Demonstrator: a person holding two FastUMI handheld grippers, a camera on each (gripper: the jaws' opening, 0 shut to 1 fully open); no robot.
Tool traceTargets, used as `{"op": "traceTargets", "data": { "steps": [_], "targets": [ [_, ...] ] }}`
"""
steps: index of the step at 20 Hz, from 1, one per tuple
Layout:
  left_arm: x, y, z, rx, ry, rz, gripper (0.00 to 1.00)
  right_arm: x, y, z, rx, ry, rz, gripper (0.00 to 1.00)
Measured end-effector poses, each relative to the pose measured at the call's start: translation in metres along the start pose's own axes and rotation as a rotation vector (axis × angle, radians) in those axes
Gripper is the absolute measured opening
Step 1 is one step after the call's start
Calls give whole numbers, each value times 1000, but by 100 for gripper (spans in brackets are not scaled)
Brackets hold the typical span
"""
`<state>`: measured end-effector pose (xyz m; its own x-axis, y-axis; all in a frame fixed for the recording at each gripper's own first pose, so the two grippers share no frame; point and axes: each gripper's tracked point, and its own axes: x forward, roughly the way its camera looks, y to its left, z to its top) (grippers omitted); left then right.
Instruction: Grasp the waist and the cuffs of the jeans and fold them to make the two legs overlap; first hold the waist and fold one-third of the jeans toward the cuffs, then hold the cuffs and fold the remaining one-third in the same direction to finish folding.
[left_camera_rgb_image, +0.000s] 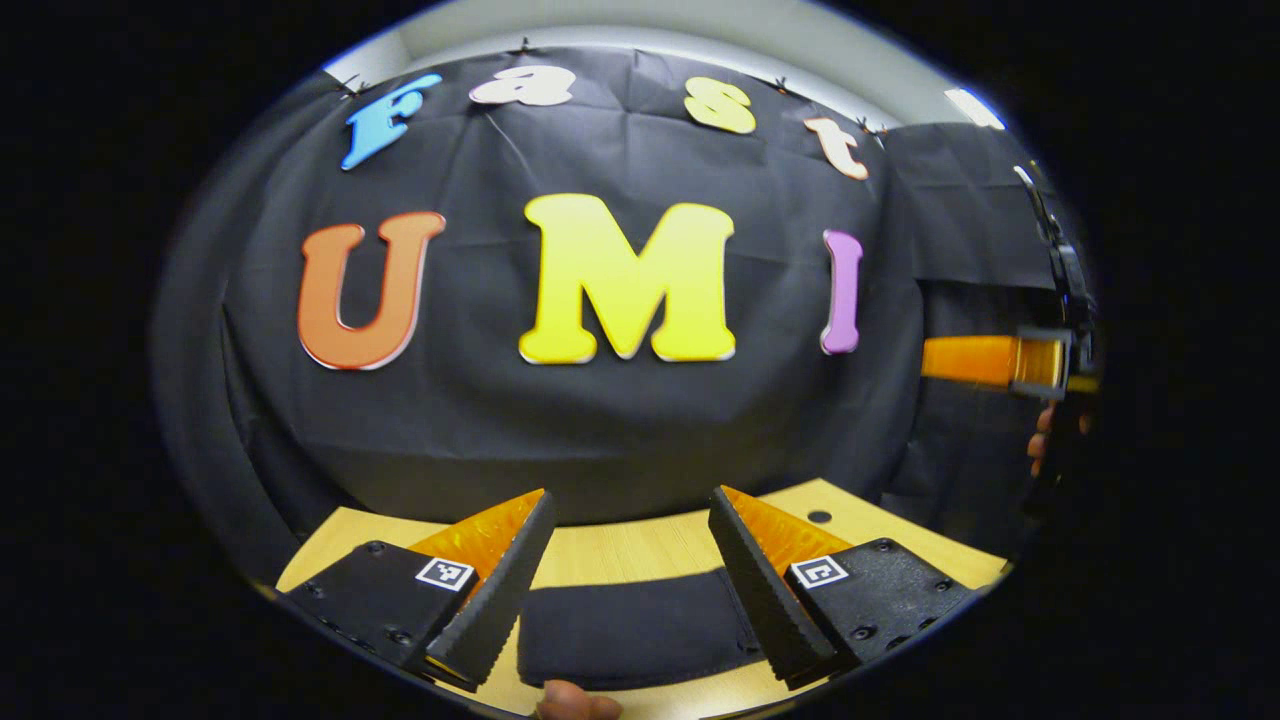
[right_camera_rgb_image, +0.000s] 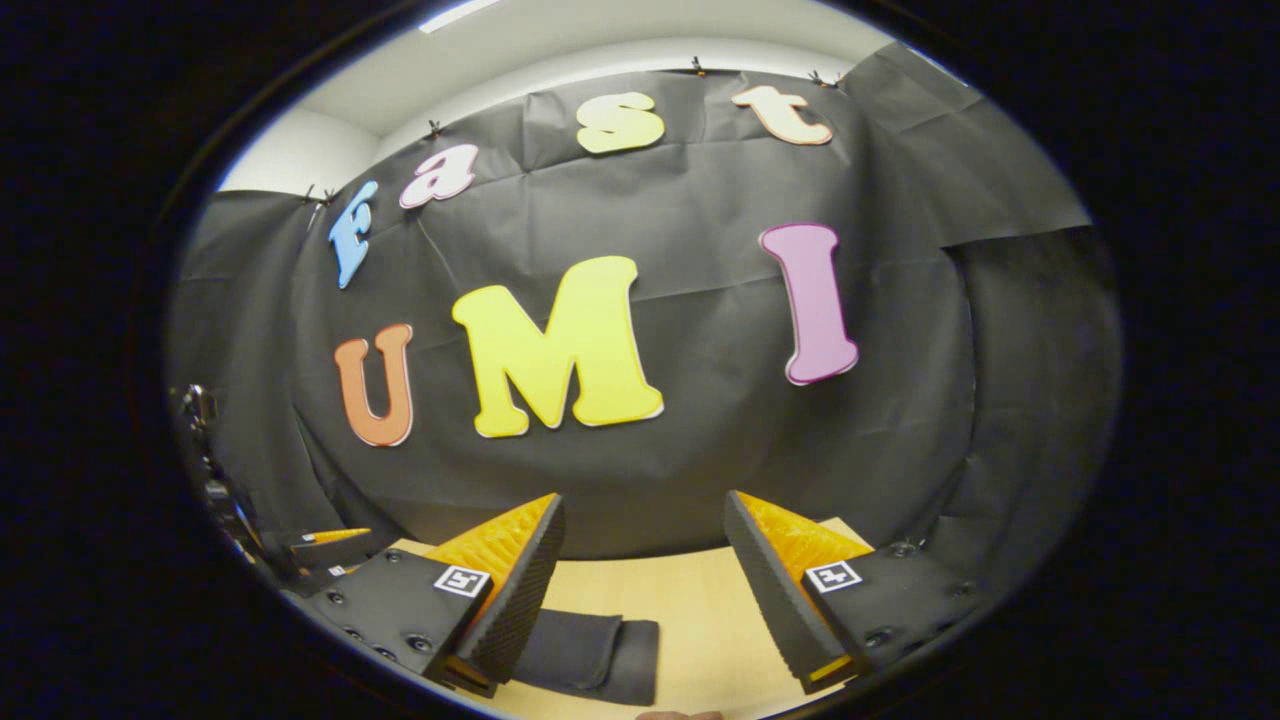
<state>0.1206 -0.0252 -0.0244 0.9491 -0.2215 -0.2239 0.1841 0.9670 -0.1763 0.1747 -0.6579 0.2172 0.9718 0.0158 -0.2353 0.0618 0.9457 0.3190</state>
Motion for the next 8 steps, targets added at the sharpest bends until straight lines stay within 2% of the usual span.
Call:
{"op": "traceTargets", "data": {
  "steps": [2, 4, 7, 8],
  "targets": [
    [-12, 23, 36, 6, -56, 58, 99, 8, 29, 6, 14, -24, 17, 100],
    [-17, 36, 54, 19, -78, 93, 99, 12, 55, 15, 23, -45, 40, 99],
    [-24, 51, 76, 10, -111, 142, 99, 16, 77, 21, -9, -75, 35, 98],
    [-25, 56, 81, 6, -118, 151, 92, 16, 84, 22, -23, -80, 37, 93]
  ]
}}
